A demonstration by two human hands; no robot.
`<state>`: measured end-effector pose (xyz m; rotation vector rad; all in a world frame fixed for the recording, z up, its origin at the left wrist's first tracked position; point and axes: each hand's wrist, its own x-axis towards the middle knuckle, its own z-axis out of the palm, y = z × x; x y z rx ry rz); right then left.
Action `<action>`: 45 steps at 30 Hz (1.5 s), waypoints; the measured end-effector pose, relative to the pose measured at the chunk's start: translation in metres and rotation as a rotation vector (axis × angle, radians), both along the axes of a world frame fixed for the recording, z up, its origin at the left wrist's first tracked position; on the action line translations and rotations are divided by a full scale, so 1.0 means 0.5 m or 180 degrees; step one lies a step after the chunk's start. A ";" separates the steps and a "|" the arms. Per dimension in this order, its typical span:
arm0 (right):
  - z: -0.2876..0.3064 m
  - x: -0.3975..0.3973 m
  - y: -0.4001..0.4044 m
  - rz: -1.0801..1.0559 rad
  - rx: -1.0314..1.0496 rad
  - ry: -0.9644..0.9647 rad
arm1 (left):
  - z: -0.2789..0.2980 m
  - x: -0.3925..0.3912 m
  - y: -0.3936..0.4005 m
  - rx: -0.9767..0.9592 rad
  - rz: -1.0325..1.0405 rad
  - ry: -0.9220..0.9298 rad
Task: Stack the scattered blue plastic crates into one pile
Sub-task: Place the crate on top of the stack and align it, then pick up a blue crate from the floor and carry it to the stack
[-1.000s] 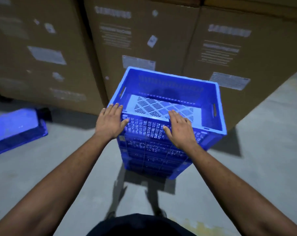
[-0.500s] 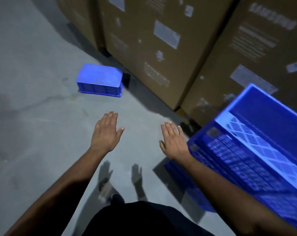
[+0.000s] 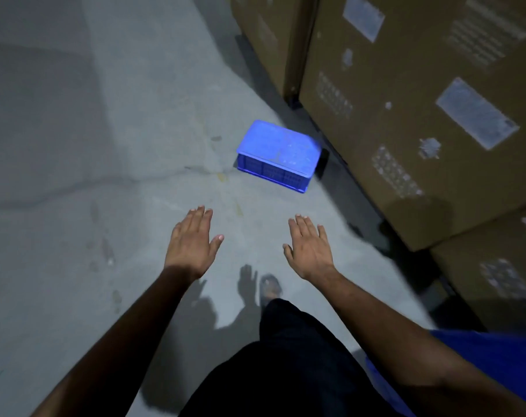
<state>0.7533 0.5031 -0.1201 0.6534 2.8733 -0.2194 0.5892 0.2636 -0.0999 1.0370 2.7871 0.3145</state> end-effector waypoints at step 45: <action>-1.075 -1.017 1.069 -0.3227 -0.0624 -0.0259 | -1.123 -1.316 1.177 -0.0817 -0.1206 -0.0699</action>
